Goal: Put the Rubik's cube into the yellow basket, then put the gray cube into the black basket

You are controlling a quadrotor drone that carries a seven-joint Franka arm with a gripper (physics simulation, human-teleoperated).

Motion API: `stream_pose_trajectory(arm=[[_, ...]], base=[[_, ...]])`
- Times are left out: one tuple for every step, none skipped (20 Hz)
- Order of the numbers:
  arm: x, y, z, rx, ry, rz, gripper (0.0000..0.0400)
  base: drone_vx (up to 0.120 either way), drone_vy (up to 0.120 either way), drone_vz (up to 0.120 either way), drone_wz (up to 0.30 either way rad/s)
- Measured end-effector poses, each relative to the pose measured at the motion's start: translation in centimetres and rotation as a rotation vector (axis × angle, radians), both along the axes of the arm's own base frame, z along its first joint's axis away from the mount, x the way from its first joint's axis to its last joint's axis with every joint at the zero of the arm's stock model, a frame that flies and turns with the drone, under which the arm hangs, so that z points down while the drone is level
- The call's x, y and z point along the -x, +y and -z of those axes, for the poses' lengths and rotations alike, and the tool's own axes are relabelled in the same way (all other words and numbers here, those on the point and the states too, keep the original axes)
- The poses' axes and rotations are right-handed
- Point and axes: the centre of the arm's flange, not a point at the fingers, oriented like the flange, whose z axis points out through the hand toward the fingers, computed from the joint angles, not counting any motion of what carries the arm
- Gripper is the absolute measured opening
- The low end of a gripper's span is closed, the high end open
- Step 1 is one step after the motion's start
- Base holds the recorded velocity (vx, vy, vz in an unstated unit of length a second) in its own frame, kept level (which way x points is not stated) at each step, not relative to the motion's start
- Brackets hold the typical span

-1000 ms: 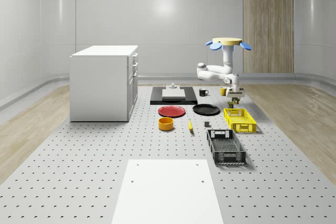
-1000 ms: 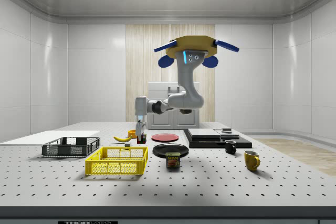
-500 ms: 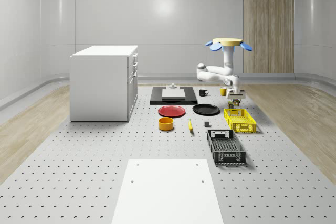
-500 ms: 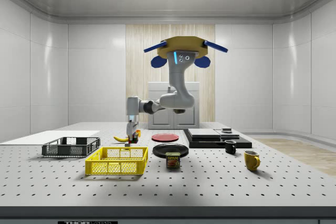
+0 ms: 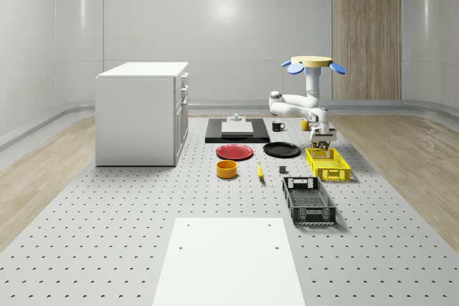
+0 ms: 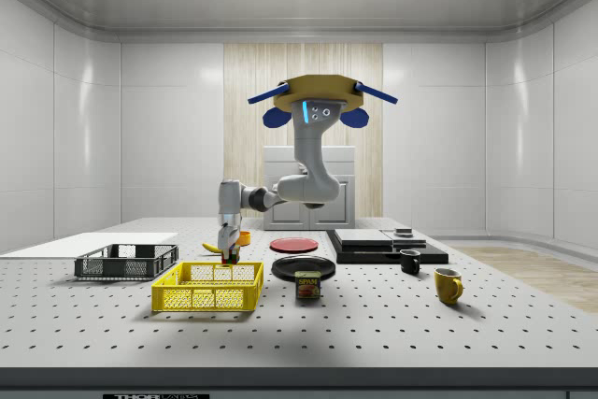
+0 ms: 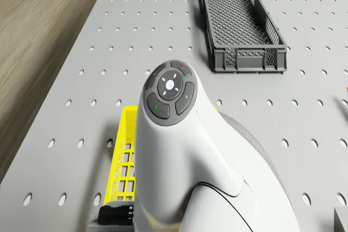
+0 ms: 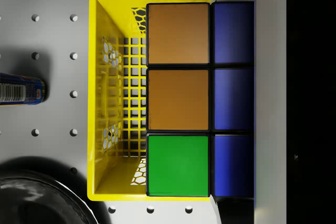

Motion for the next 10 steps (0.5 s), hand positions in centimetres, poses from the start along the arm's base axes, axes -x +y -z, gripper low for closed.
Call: stream_pose_trajectory(arm=[[0.00,0.00,0.00,0.000,0.000,0.000,0.0325],[0.00,0.00,0.00,0.000,0.000,0.000,0.0325],[0.00,0.00,0.00,0.000,0.000,0.000,0.0325],[0.00,0.00,0.00,0.000,0.000,0.000,0.0325],[0.00,0.00,0.00,0.000,0.000,0.000,0.0325],[0.00,0.00,-0.01,0.000,0.000,0.000,0.0325],[0.00,0.00,-0.11,0.000,0.000,0.000,0.0325],[0.00,0.00,-0.21,0.000,0.000,0.000,0.0325],[0.00,0.00,-0.29,0.000,0.000,0.000,0.0325],[0.00,0.00,-0.35,0.000,0.000,0.000,0.0325]], base=[[0.000,0.000,-0.120,0.000],[0.000,0.000,-0.120,0.000],[0.000,0.000,-0.120,0.000],[0.000,0.000,-0.120,0.000],[0.000,0.000,-0.120,0.000],[0.000,0.000,-0.120,0.000],[0.000,0.000,0.000,0.000],[0.000,0.000,0.000,0.000],[0.000,0.000,0.000,0.000],[0.000,0.000,0.000,0.000]])
